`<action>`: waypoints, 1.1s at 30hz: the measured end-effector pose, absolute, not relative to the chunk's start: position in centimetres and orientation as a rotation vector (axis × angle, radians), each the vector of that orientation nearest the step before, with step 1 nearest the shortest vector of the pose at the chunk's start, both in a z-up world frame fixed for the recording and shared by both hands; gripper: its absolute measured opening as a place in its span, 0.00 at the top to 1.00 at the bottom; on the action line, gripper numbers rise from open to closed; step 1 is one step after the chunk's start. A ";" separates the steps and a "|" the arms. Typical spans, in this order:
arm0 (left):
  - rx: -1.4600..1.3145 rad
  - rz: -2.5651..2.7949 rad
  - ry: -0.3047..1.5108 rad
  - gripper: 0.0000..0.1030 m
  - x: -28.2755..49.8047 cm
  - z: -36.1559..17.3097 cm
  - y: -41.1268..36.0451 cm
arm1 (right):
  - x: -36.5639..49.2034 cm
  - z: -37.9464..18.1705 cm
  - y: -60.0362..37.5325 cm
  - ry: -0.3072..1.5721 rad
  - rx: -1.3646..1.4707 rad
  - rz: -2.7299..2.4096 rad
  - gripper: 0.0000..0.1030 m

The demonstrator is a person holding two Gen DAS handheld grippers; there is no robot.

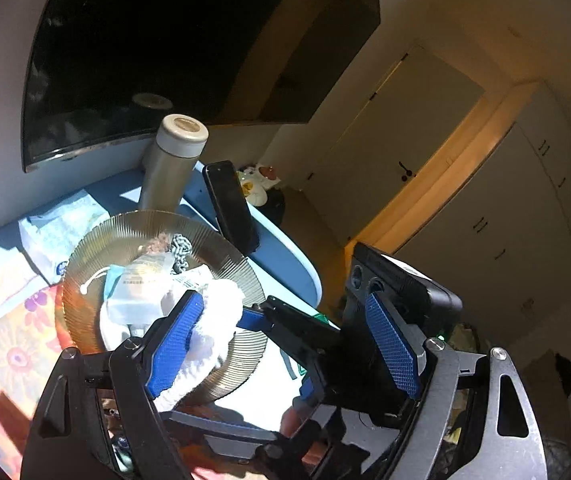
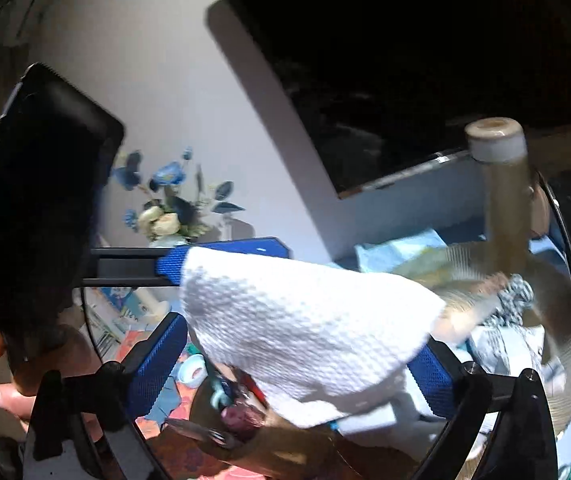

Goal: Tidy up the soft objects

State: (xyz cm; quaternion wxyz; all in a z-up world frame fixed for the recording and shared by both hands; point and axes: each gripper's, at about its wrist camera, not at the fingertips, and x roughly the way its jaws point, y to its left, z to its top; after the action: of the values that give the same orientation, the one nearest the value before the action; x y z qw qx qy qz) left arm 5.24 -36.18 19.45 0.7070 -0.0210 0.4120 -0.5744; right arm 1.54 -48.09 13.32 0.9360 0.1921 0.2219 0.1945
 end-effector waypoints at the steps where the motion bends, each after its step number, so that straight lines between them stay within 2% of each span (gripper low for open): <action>1: -0.043 -1.269 0.910 0.20 5.2 19.4 -36.2 | 1.5 13.4 -47.9 0.450 0.379 0.389 0.13; 2: -0.038 -1.260 0.905 0.20 5.2 19.4 -36.2 | 1.4 13.4 -47.7 0.450 0.369 0.391 0.21; 3: -0.034 -1.245 0.898 0.20 5.3 19.4 -36.2 | 1.4 13.3 -47.6 0.461 0.361 0.398 0.43; 4: -0.030 -1.230 0.889 0.20 5.3 19.4 -36.1 | 1.6 13.1 -47.5 0.481 0.354 0.397 0.58; 6: -0.015 -1.202 0.874 0.20 5.3 19.3 -36.1 | 1.7 12.6 -47.3 0.505 0.325 0.357 0.72; 9: 0.005 -1.163 0.853 0.20 5.3 19.3 -35.8 | 1.9 12.0 -47.4 0.533 0.306 0.303 0.76; 18: 0.038 -0.973 0.726 0.19 4.5 20.8 -30.4 | 3.1 11.7 -47.2 0.623 0.198 0.127 0.76; 19: 0.040 -0.951 0.714 0.18 4.3 21.0 -29.5 | 3.6 11.8 -47.0 0.635 0.179 0.110 0.73; 20: 0.045 -0.928 0.703 0.17 4.1 21.1 -28.6 | 3.9 11.9 -46.7 0.650 0.163 0.086 0.68; 22: 0.053 -0.877 0.685 0.14 3.5 21.5 -26.6 | 4.5 11.8 -46.6 0.677 0.152 0.029 0.28; 23: 0.056 -0.854 0.679 0.13 3.3 21.6 -25.6 | 4.4 12.2 -46.5 0.679 0.154 0.007 0.22; 33: 0.047 -0.591 0.639 0.13 0.8 21.5 -14.6 | 1.8 12.9 -45.8 0.720 0.053 -0.178 0.21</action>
State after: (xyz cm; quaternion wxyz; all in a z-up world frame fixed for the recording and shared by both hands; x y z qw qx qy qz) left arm 0.84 -14.65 21.53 0.9066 0.0228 0.3093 -0.2861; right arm 1.82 -45.80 12.94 0.9317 0.0260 0.3517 -0.0869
